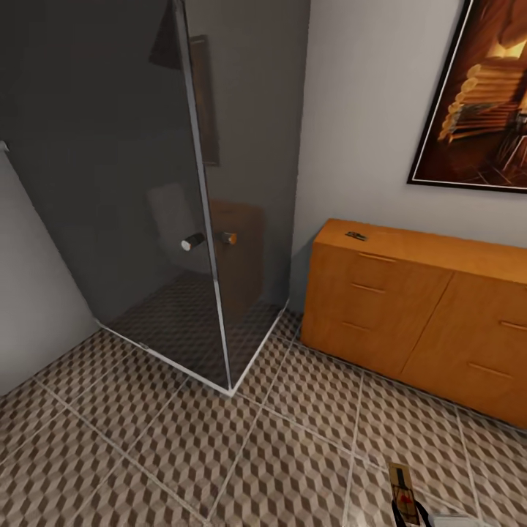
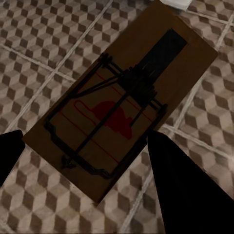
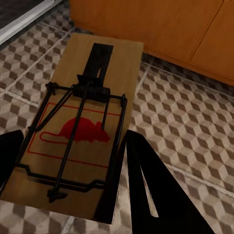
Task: Take the four mousetraps from the cabinet in the bathroom and place them on the bathroom floor. Make sure all four end up on the same floor surface, and ensure that at least two of them are either under or directly next to the same bathroom sink.
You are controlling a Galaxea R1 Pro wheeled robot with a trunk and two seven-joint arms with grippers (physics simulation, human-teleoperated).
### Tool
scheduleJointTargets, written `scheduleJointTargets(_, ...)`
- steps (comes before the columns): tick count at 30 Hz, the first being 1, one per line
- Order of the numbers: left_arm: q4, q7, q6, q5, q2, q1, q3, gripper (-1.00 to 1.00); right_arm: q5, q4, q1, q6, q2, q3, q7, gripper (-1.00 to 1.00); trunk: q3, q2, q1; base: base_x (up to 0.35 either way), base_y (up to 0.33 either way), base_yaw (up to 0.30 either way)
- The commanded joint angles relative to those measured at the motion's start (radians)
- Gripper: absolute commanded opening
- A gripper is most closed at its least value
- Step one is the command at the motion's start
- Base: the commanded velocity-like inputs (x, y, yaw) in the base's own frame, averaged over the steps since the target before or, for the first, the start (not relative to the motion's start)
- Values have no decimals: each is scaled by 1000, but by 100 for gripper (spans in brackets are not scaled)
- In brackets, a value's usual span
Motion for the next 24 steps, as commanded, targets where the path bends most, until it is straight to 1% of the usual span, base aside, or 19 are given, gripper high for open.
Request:
scheduleJointTargets(1, 1, -2, -3, 0, 0, -1, 3, -100, -11, 0, 0, -3, 0, -1, 10, -100, -1, 0, 0, -73, 0, 270)
scheduleJointTargets(9, 1, -2, -3, 1, 0, -1, 3, -100, -11, 0, 0, -2, 0, -1, 10, -100, -6, 0, 0, -28, 0, 270)
scheduleJointTargets(16, 1, -2, -3, 2, 0, -1, 2, -100, -11, 0, 0, -2, 0, -1, 10, -100, -10, 0, 0, -93, 40, 269)
scheduleJointTargets(24, 1, -2, -3, 2, 0, -1, 1, -100, -11, 0, 0, -2, 0, -1, 10, -100, -15, 0, 0, -13, 5, 269)
